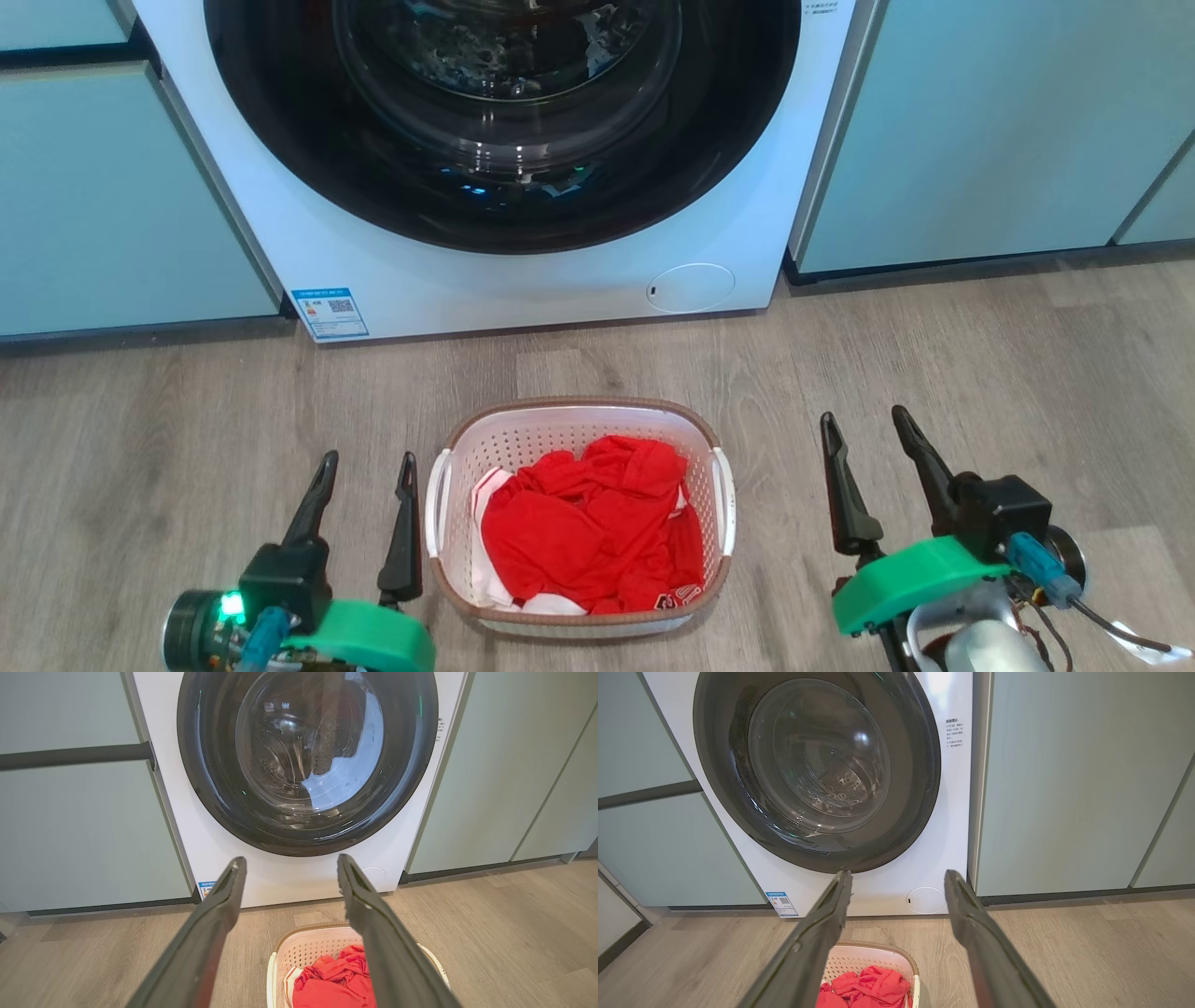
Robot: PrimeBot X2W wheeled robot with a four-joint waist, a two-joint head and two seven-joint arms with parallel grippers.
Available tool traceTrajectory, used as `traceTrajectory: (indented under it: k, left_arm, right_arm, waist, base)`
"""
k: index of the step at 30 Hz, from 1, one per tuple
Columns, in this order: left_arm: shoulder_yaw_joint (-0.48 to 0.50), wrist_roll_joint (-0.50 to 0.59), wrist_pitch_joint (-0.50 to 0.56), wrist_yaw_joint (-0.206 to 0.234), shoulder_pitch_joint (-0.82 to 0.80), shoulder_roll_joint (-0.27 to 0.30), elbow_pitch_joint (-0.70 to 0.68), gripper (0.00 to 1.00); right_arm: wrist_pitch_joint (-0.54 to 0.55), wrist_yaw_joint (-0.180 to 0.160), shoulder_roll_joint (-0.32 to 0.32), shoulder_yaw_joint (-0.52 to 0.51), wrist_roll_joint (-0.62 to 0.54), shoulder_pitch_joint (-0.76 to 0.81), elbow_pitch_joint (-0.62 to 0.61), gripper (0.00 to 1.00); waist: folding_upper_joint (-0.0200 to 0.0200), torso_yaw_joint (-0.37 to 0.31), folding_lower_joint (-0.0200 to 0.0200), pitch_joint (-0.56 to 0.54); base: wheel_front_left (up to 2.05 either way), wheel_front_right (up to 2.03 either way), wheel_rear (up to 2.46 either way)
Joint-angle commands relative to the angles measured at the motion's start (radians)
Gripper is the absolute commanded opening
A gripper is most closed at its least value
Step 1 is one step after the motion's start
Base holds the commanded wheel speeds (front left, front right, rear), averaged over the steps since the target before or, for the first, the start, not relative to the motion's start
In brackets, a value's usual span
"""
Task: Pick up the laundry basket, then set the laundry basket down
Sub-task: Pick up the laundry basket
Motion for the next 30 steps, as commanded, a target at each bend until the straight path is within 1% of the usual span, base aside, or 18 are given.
traceTrajectory:
  k: [1, 8, 14, 19, 20, 22, 23, 30]
  left_arm:
    - [0.032, -0.002, -0.01, 0.007, -0.034, -0.005, -0.033, 1.0]
    - [0.032, -0.004, -0.01, 0.005, -0.038, -0.005, -0.037, 1.0]
    - [0.033, 0.004, -0.01, -0.003, -0.082, -0.005, -0.021, 1.0]
    - [0.031, 0.009, -0.01, -0.013, -0.161, -0.005, 0.023, 1.0]
    - [0.026, 0.009, -0.01, -0.015, -0.202, -0.005, 0.043, 1.0]
    - [0.02, 0.009, -0.01, -0.015, -0.247, -0.005, 0.064, 1.0]
    - [0.02, 0.009, -0.01, -0.015, -0.247, -0.005, 0.064, 1.0]
    - [0.0, 0.001, -0.01, -0.015, -0.406, -0.005, 0.156, 1.0]
  right_arm:
    - [-0.012, 0.006, -0.01, 0.023, -0.005, -0.03, -0.032, 1.0]
    - [-0.012, 0.006, -0.01, 0.021, -0.003, -0.035, -0.026, 1.0]
    - [-0.012, 0.006, -0.01, 0.009, -0.007, -0.067, -0.009, 1.0]
    - [-0.012, 0.006, -0.01, -0.004, -0.026, -0.127, 0.012, 1.0]
    - [-0.012, 0.006, -0.01, -0.013, -0.035, -0.157, 0.022, 1.0]
    - [-0.012, 0.006, -0.01, -0.023, -0.047, -0.19, 0.034, 1.0]
    - [-0.012, 0.006, -0.01, -0.023, -0.047, -0.19, 0.034, 1.0]
    - [-0.012, 0.006, -0.01, -0.059, -0.074, -0.304, 0.089, 1.0]
  waist:
    - [-0.0001, 0.0, 0.0, 0.001]
    - [-0.0001, -0.002, 0.0, 0.016]
    - [-0.0001, 0.002, 0.0, 0.092]
    - [-0.0001, 0.016, 0.0, 0.2]
    - [-0.0001, 0.023, 0.0, 0.254]
    - [-0.0001, 0.033, 0.0, 0.313]
    - [-0.0001, 0.033, 0.0, 0.313]
    - [-0.0001, 0.053, 0.0, 0.503]
  base:
    - [0.0, 0.0, 0.0]
    - [0.0, 0.0, 0.0]
    - [0.0, 0.0, 0.0]
    - [0.0, 0.0, 0.0]
    - [0.0, 0.0, 0.0]
    - [0.0, 0.0, 0.0]
    - [0.0, 0.0, 0.0]
    - [0.0, 0.0, 0.0]
